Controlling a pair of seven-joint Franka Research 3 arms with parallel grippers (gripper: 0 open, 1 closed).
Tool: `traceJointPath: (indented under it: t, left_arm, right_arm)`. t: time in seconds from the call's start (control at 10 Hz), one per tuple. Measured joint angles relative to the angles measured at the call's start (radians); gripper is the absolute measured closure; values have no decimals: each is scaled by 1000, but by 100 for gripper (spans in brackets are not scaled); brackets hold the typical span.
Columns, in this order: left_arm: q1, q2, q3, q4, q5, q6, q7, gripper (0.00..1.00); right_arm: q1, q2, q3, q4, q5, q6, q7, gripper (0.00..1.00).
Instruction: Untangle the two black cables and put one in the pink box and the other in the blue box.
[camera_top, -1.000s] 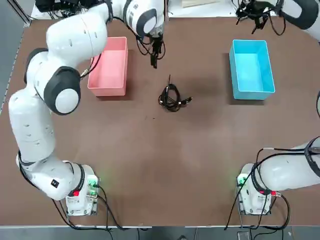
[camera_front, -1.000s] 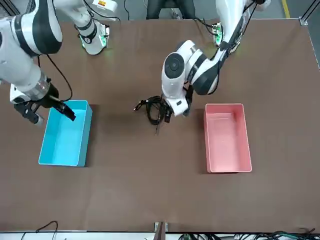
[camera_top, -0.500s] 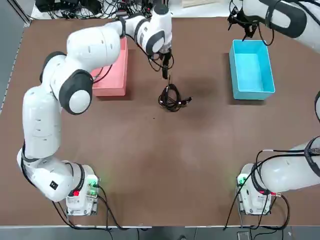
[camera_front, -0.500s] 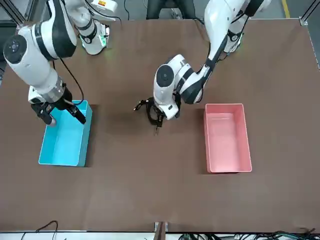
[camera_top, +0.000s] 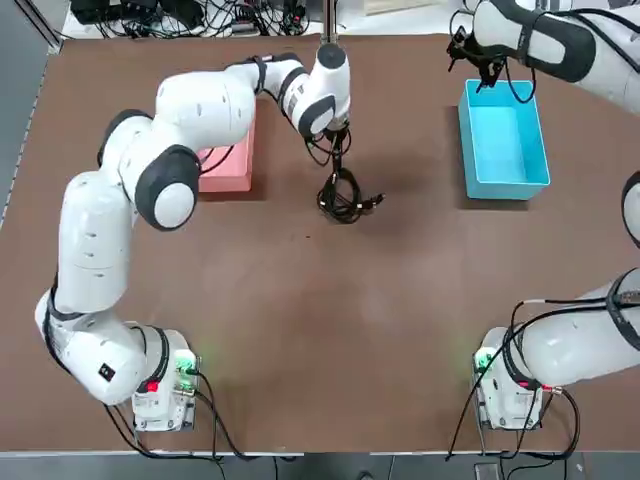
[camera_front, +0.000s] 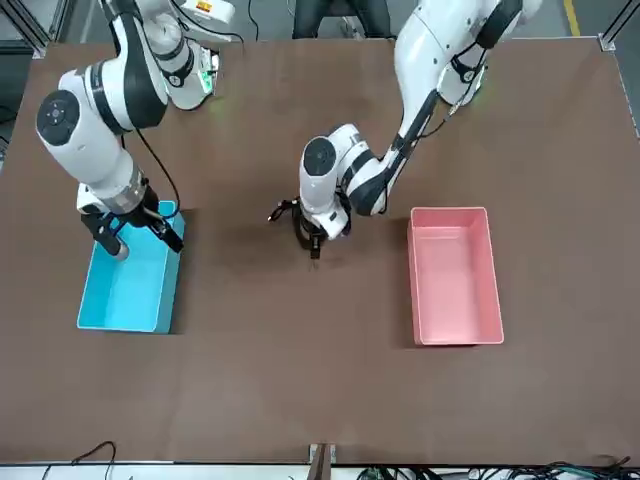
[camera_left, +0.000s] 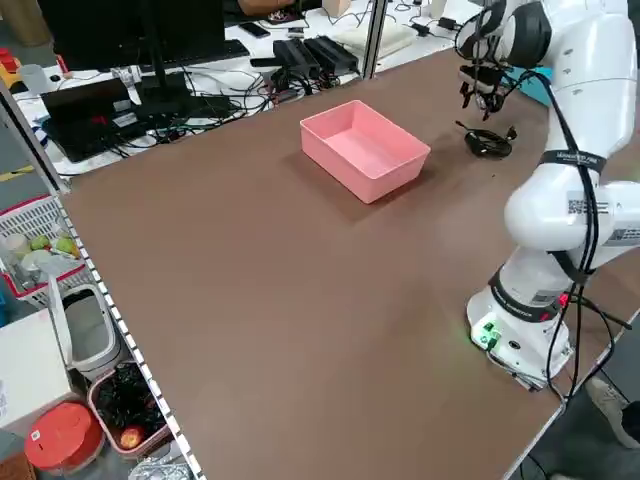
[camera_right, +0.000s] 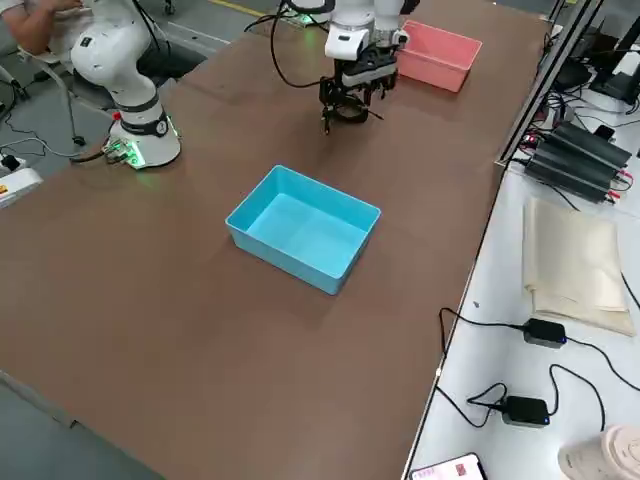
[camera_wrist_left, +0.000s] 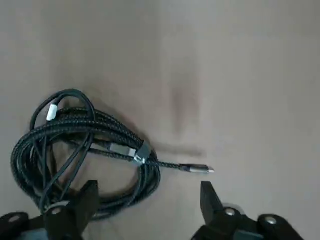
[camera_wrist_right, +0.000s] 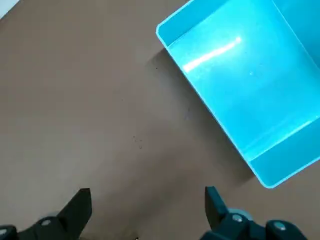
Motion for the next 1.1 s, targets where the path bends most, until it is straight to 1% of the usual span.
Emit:
traceJointPath:
  t: [0.3,0.6,0.7,1.1]
  left_arm:
    - [-4,46,14,-2,8,41,-72,10]
    - [-4,70,31,-2,8,75,-127,10]
    - [-4,77,33,-2,8,90,-137,10]
    - [-16,78,33,-2,8,94,-175,10]
  right_arm:
    - [1,4,0,0,0,1,1,0]
    - [8,8,0,0,0,2,1,0]
    - [9,9,0,0,0,4,1,0]
    - [10,11,0,0,0,10,3,0]
